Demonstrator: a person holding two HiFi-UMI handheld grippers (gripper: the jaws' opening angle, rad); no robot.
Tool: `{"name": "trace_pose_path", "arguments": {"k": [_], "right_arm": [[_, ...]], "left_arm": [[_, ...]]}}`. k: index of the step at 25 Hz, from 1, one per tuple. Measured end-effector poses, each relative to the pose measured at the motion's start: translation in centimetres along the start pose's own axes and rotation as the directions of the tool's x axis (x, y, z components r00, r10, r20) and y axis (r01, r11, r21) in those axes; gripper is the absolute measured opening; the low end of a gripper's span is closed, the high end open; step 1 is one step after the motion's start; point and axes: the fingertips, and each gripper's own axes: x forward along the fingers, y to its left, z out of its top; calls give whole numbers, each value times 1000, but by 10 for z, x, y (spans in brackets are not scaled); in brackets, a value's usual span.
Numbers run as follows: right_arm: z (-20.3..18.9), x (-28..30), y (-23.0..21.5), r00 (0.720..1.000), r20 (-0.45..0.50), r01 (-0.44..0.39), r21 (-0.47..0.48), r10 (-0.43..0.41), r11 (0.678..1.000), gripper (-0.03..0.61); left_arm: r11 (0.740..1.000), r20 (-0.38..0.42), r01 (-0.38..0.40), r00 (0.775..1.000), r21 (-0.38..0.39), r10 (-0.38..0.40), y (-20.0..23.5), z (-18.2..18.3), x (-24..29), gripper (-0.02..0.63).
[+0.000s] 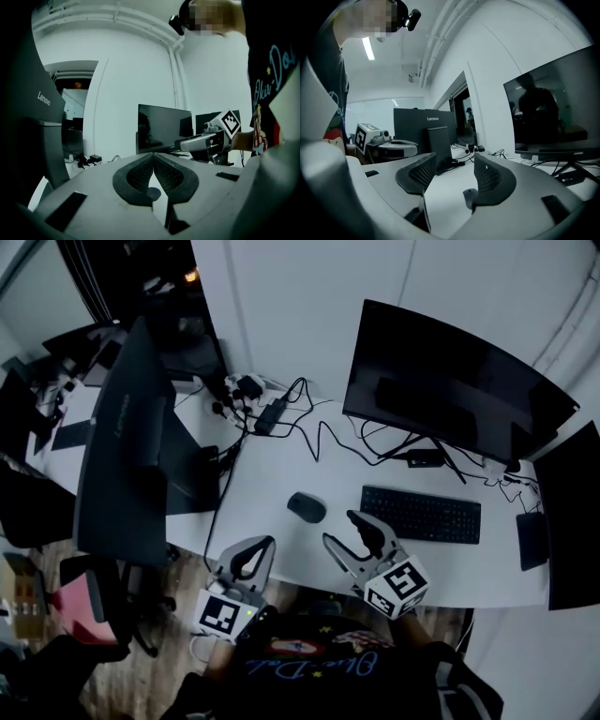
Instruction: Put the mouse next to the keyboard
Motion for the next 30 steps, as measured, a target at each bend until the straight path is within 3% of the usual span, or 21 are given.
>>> {"name": "trace_pose_path", "arguments": {"k": [7,13,20,30], "right_arm": [[-24,18,-22,990,-88,-114,0,113,994,229],[-57,40,-30,969,-167,-184,4,182,983,238],[-99,75,-35,941,-276,-205,-1,197,979,249],[-153,119,-45,884,-429,-215,-21,185,976,268]], "left_arm": [[991,-19,-129,991,-31,129,-2,-5,12,0],[981,-41,-189,981,-37,187,-4,-12,14,0],[968,-50,-238,971,-75,234,20,-13,12,0],[963,-72,-249,967,-99,243,53,-19,15,0]]}}
